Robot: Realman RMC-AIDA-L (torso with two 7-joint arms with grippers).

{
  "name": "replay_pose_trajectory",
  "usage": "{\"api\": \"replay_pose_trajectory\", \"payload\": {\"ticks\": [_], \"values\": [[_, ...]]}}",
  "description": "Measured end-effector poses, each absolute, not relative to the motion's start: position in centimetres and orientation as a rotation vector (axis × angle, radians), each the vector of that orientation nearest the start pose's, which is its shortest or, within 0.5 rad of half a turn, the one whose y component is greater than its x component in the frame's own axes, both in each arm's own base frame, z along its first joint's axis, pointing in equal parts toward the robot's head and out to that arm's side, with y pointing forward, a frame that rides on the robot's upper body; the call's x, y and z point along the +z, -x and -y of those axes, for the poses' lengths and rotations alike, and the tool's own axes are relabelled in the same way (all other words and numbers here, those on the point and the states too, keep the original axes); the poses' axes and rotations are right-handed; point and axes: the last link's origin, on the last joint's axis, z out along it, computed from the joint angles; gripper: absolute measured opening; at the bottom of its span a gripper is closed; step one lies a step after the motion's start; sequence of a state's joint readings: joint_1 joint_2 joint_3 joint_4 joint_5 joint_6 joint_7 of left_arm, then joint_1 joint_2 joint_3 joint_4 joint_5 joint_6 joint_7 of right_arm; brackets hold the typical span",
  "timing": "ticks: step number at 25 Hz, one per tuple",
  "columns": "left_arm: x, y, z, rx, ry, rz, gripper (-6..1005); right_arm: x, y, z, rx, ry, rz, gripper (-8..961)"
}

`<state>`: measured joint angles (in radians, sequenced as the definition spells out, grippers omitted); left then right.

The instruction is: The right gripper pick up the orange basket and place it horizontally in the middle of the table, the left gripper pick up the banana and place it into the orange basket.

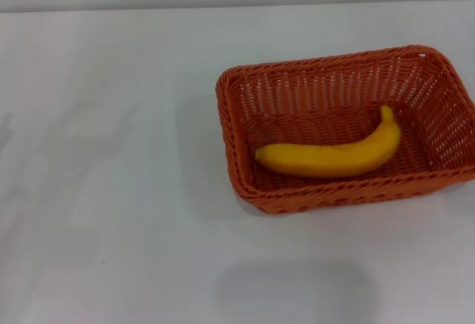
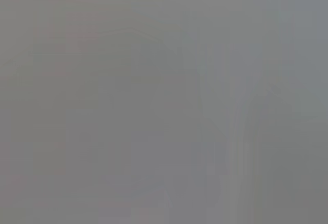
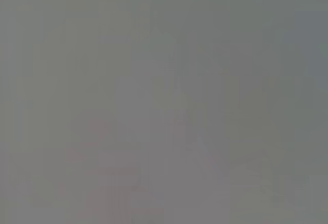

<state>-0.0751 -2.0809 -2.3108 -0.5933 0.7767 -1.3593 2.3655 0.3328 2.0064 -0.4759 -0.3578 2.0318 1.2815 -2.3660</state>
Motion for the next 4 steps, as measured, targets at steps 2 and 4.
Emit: {"api": "replay_pose_trajectory", "payload": {"ticks": [2,4], "values": [[11.22,37.14,-25.37,-0.909,1.47,0.465,880,10.77,-37.42,-31.52,0.855,1.533,-0.551,874],[11.61,37.7,-25.22,-0.896,1.433,0.474,880,10.55,-37.61,-31.42,0.851,1.521,-0.562,874]]}}
